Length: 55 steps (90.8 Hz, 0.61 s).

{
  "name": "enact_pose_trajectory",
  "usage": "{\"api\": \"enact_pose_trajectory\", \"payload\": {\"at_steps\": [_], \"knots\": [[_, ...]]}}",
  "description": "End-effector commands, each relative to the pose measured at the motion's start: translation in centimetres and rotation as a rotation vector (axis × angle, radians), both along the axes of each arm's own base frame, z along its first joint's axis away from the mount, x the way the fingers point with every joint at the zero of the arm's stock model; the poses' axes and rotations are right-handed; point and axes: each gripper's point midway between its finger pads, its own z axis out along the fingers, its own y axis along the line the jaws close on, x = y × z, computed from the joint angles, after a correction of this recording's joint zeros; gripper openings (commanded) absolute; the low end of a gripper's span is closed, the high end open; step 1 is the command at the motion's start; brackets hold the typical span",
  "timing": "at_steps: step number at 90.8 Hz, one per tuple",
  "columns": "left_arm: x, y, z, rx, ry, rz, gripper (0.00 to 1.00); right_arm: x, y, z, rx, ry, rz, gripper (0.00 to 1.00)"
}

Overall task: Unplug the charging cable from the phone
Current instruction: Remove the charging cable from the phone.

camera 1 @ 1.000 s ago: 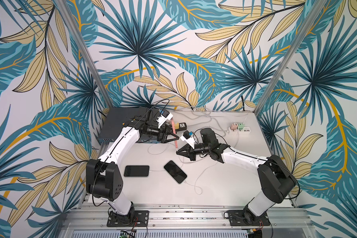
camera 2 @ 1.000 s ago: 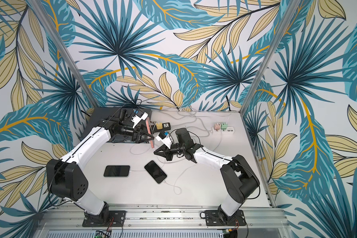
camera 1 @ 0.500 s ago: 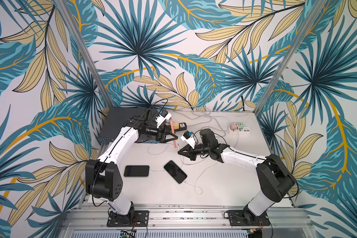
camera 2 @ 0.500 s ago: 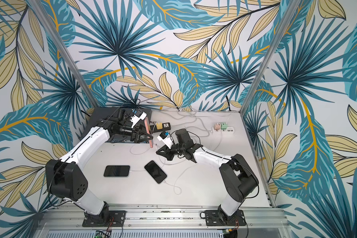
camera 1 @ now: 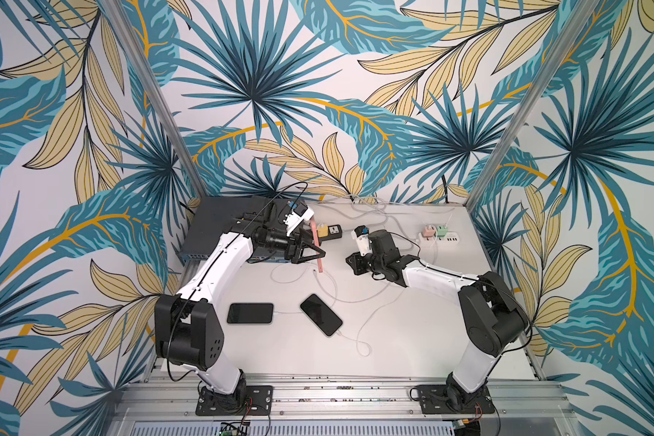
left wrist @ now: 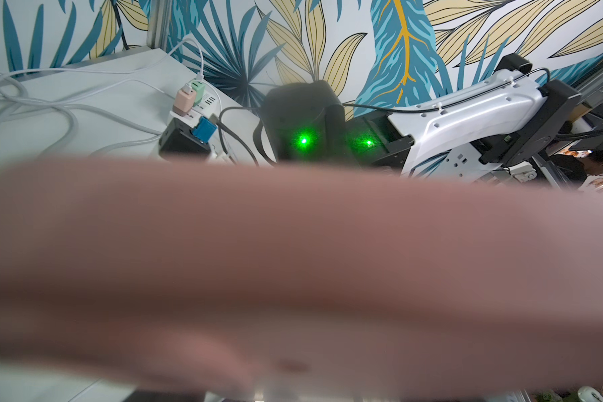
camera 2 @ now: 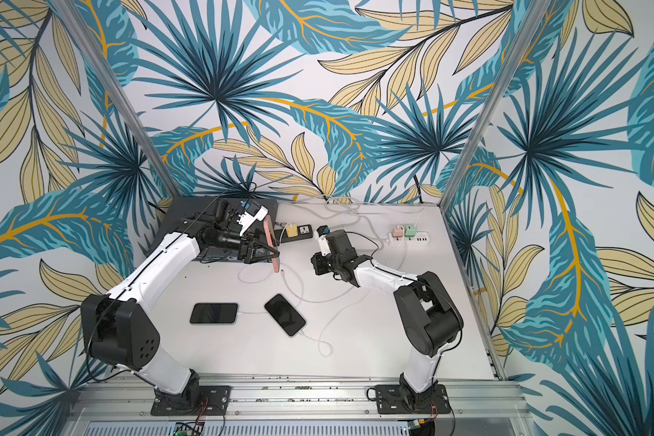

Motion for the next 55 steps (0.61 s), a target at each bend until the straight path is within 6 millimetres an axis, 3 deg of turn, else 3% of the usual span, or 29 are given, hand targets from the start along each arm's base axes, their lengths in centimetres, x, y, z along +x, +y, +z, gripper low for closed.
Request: {"api": "enact_pose_trajectory", "payload": {"at_steps": [1,19,38,55], "knots": [[-1.3,0.2,2.4,-0.041,-0.076,-0.026,0.37,0.2,0.1,1.1,0.024,0.006,-0.026,0.27],[-1.7,0.2,2.3,-0.035,-0.084,-0.034,0.37,-1.1,1.5,4.1,0.091,-0.021,0.1,0.42],[-2.8,-0.1,2.1,-0.027,-0.108,-0.068,0.37,-3.4,2.9,9.8,0.198,-0.127,0.286,0.69],[-3.7,-0.5,2.0,-0.022,-0.126,-0.101,0.37,-6.1,3.9,14.3,0.285,-0.205,0.486,0.87]]}}
